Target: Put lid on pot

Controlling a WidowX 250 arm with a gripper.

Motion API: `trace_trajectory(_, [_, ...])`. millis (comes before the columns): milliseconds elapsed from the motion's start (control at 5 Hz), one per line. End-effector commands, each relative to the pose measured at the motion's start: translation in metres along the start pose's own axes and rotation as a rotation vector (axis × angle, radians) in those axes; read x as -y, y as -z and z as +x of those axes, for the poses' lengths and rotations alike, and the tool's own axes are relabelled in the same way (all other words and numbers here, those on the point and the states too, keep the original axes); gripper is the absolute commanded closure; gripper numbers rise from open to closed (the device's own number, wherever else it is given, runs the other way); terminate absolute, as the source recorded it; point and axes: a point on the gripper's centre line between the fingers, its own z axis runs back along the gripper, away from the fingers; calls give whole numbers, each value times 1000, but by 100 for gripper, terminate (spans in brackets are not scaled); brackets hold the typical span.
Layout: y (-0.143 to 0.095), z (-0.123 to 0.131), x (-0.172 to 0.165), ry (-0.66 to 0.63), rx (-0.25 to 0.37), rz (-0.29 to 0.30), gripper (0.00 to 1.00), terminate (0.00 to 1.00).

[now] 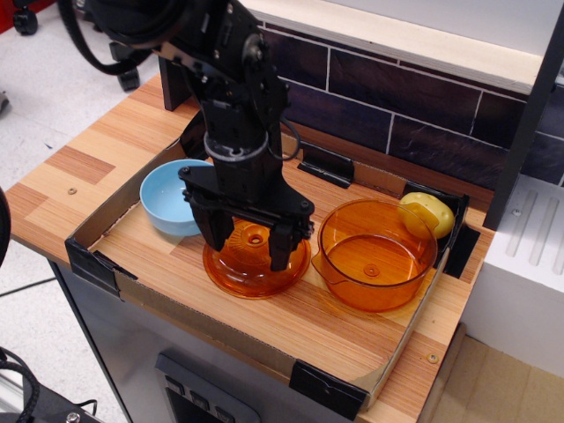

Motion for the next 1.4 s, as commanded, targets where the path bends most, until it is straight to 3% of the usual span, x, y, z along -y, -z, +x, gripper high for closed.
trace_trajectory(0, [-2,20,-2,-36,3,16,0,0])
trace_trajectory(200, [0,22,-3,-38,-11,23,0,0])
trace_trajectory(400, [0,18,-5,-39,-25,24,100,0])
trace_trajectory(1200, [-35,9,-10,-60,-79,-8,100,0])
